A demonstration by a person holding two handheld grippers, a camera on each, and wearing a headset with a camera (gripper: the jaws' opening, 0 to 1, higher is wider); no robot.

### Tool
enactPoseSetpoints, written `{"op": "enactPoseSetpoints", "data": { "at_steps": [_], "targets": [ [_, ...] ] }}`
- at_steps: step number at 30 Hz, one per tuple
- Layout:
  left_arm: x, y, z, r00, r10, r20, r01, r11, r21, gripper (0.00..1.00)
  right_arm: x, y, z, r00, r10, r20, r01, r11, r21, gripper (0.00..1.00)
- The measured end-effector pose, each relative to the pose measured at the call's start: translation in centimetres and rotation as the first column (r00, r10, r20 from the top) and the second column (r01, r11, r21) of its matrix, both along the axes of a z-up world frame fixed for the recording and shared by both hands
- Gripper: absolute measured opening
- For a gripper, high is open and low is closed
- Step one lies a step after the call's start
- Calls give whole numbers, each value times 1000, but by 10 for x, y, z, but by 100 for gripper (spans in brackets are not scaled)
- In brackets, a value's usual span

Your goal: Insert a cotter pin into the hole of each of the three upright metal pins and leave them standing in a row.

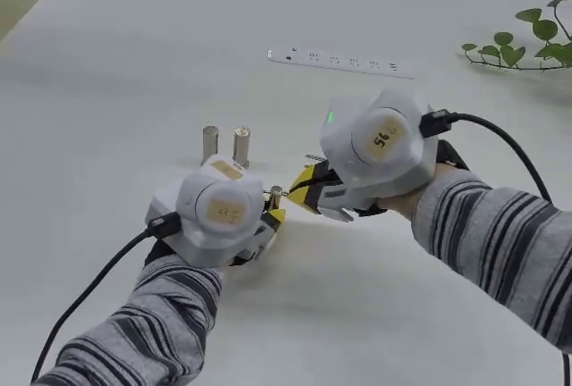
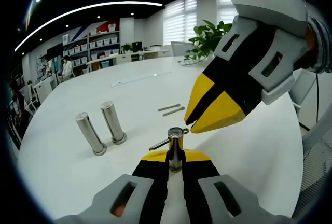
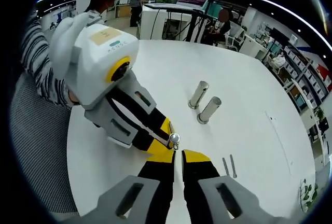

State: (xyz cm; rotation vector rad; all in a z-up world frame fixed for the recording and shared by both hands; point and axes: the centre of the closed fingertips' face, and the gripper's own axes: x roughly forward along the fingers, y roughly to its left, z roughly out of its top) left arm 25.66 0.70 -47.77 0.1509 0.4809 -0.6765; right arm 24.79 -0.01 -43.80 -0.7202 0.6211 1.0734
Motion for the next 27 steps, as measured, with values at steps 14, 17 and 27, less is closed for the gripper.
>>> {"op": "enactPoseSetpoints", "data": {
  "at_steps": [14,17,27],
  "targets": [
    [15,25,14,1000,18,23,-18,1000,-17,5,7,-28,0,983,-169,-70,176,980,91,13],
    [17,33,15,999,33,20,-32,999,-17,5,7,-30,1,977,-195,-87,205,971,126,17],
    [27,60,11,996,87,17,-87,996,10,5,10,-34,4,950,-272,-155,302,926,225,28]
  ]
}}
